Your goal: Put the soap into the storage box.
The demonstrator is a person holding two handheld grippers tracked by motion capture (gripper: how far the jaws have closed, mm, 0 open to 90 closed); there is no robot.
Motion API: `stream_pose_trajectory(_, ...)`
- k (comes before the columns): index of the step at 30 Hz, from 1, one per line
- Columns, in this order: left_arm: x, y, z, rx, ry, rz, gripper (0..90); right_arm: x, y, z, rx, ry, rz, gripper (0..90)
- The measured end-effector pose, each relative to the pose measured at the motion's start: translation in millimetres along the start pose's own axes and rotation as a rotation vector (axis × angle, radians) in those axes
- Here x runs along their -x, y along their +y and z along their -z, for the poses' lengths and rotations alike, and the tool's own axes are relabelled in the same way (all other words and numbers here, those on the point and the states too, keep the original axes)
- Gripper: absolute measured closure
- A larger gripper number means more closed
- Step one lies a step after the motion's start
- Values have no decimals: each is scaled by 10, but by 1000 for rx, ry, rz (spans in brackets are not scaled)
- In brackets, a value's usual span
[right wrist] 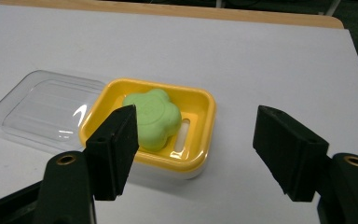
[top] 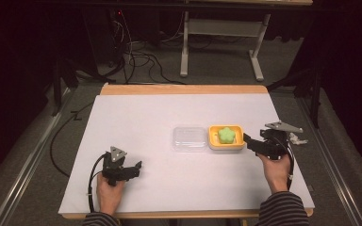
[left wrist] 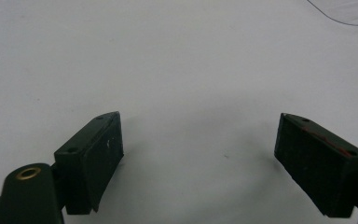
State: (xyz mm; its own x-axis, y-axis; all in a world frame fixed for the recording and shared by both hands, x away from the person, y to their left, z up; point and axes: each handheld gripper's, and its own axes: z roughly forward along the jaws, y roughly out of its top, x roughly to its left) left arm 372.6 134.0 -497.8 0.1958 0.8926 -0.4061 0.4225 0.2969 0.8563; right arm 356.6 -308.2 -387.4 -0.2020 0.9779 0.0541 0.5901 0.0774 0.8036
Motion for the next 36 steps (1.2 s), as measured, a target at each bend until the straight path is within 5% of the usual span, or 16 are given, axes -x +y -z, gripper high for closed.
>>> stream_pose_trajectory(22, 2, 0, 3, 2, 1, -3, 159, 42, -226, 202, 50, 6, -31, 318)
stream_pose_trajectory(36, 8, -7, -4, -1, 3, -4, 159, -49, -358, 263, 70, 51, -54, 319)
